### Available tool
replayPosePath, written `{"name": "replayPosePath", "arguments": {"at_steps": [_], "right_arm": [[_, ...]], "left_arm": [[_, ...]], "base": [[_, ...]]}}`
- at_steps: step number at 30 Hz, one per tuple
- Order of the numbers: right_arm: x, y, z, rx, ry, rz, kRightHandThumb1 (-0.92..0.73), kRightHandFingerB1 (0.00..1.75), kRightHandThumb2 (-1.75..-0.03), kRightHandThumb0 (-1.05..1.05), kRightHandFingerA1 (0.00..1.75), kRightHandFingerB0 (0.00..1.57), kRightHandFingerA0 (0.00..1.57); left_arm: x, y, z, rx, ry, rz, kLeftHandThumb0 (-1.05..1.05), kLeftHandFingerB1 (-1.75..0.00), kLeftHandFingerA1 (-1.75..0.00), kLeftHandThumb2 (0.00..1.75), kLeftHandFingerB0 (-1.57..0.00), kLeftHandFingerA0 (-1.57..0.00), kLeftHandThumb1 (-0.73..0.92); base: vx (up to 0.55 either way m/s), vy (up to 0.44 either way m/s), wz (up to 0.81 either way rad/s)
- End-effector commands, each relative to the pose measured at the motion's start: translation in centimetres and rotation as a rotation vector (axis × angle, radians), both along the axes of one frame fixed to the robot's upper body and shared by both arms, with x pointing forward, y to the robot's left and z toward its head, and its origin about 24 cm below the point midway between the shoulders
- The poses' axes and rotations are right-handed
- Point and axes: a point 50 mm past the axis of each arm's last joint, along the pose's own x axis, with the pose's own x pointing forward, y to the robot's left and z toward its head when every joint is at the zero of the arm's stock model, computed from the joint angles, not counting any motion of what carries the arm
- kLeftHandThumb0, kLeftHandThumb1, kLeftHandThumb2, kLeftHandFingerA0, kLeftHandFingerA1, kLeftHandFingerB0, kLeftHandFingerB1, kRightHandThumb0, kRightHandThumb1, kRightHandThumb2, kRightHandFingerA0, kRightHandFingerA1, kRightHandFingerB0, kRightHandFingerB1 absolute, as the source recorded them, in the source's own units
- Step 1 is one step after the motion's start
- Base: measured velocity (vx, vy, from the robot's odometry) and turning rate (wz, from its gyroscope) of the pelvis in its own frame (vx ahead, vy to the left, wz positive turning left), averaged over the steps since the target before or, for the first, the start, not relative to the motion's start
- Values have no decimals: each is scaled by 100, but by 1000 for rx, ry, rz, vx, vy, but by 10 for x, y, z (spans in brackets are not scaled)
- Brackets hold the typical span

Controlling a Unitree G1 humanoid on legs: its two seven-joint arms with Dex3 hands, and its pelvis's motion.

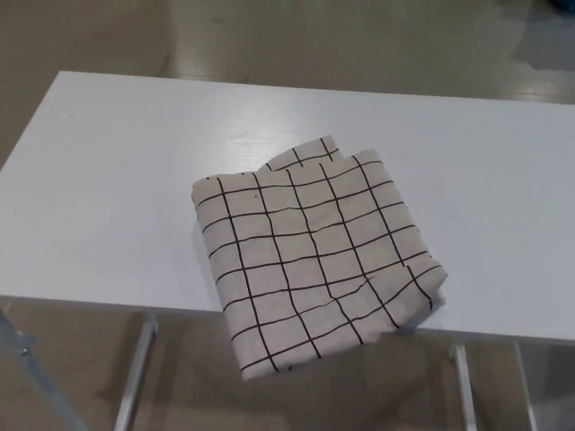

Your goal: Use the left hand to fold a white towel with checkered patterns in half.

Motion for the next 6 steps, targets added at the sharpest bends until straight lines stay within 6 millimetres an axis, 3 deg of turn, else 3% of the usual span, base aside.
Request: {"name": "replayPosePath", "arguments": {"at_steps": [1, 2, 6], "right_arm": [[4, 16, -12, 35, 9, 27, -69, 51, -59, -30, 59, 48, 48], [7, 17, -15, 44, 17, 24, -69, 51, -59, -30, 58, 48, 48], [16, 14, -21, 44, 77, 27, -71, 48, -61, -29, 55, 45, 44]], "left_arm": [[15, 0, -5, 14, -85, 112, -80, -33, -36, 64, -32, -34, 49], [18, -3, -8, -6, -86, 150, -75, -31, -34, 58, -31, -31, 55], [27, -10, -17, -59, -87, 240, -74, -31, -33, 57, -30, -29, 55]], "base": [[0, 0, 0], [0, 0, 0], [0, 0, 0]]}}
